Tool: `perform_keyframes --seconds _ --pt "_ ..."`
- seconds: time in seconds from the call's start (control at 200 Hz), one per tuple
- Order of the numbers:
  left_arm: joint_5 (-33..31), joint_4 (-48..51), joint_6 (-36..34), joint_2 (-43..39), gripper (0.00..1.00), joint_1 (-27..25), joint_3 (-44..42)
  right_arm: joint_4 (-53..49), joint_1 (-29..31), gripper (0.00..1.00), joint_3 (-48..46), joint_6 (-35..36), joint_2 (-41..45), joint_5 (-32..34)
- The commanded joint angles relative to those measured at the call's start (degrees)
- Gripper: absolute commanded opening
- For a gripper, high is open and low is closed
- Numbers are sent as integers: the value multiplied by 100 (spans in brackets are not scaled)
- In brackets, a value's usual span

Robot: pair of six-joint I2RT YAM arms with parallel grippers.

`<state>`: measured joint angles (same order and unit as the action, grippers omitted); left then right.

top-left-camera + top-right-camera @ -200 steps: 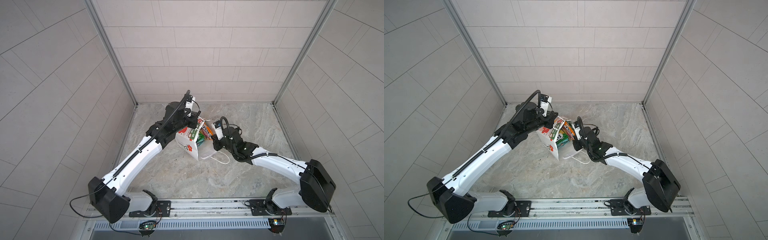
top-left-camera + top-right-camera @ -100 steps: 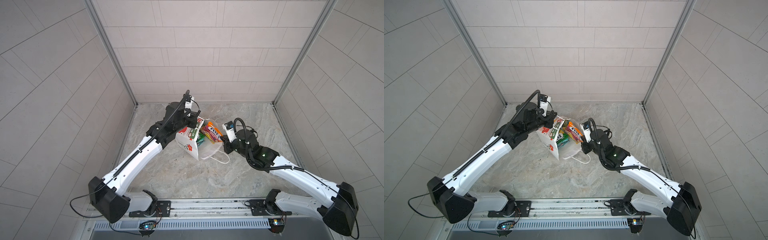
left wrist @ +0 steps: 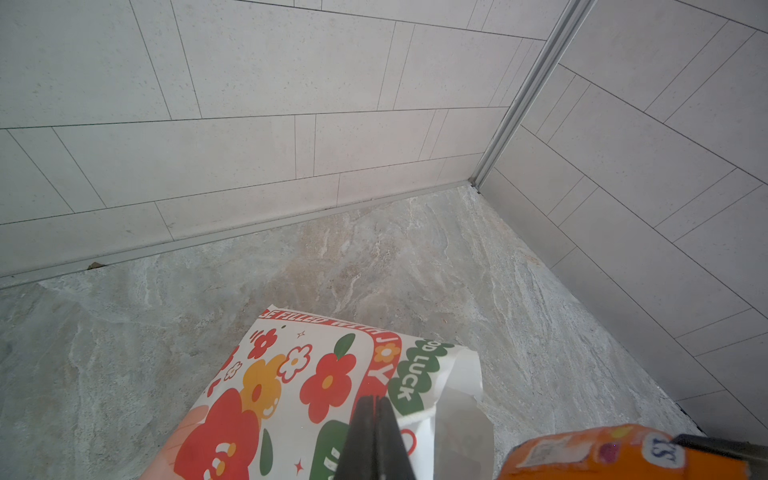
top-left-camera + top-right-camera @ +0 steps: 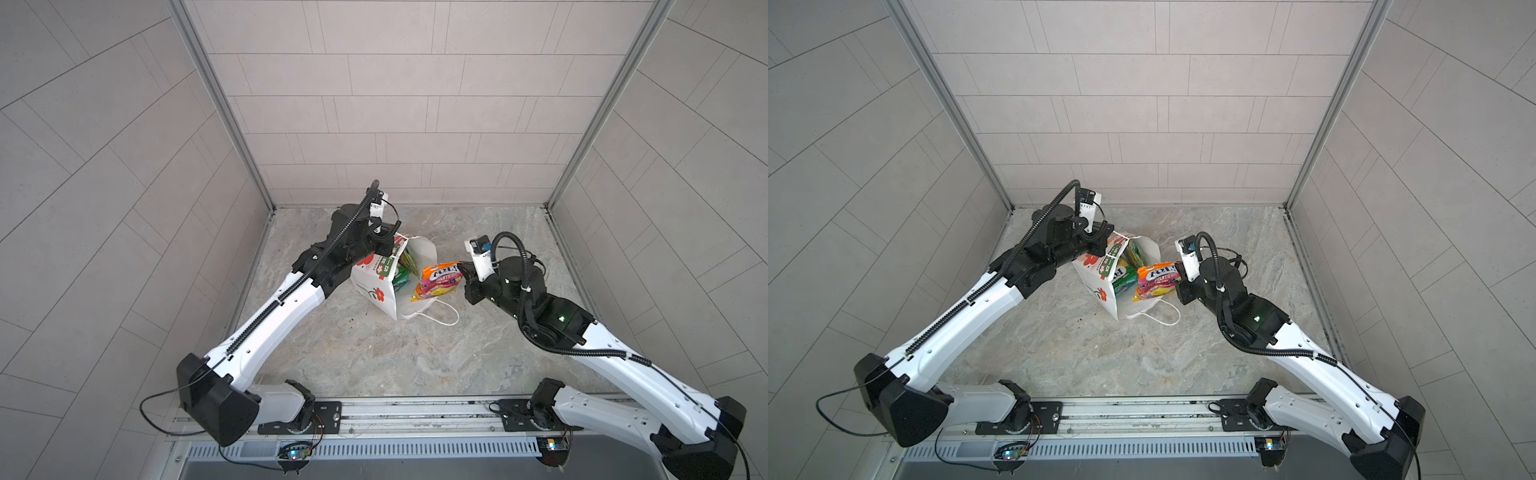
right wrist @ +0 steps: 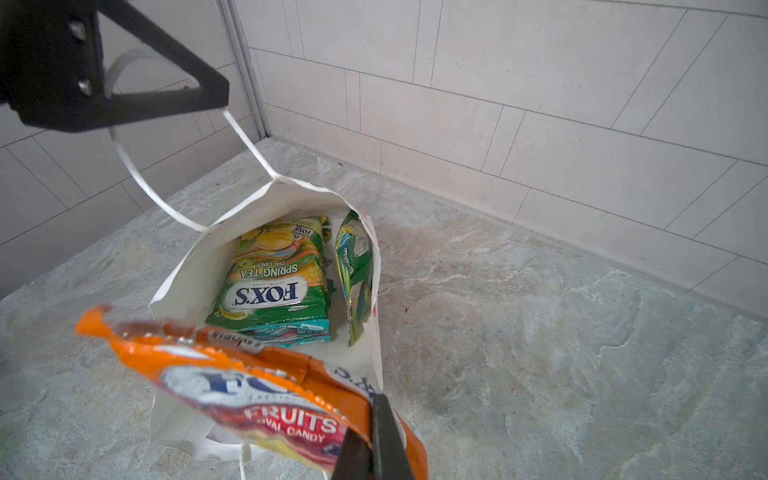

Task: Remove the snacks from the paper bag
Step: 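Lift the orange packet out and carry it away from the bag with the right gripper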

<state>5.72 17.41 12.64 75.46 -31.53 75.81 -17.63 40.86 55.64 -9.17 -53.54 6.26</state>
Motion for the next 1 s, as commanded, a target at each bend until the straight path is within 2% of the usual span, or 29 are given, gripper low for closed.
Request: perform_keyframes --seconds 0.0,0.115,0.285,0.405,0.505,0.731,0.996 --pt "-47 -61 53 -2 0 33 -24 -19 10 0 327 157 159 401" --pt "-44 -61 50 8 0 33 -29 -152 10 0 587 187 183 579" --pt "-36 -60 23 -6 0 33 -31 -419 -22 0 851 210 180 1313" --pt "-36 -58 10 -14 0 26 -31 -576 -321 0 856 36 149 1438" --pt "-40 -62 -15 -48 0 29 -53 -677 -810 0 758 -266 91 1057" --pt "-151 -97 -59 -127 0 35 -99 -685 -2141 0 401 -917 -271 -273" --pt "-185 -93 -92 -172 0 42 -105 -30 -2595 0 -47 -1332 -1034 -1086"
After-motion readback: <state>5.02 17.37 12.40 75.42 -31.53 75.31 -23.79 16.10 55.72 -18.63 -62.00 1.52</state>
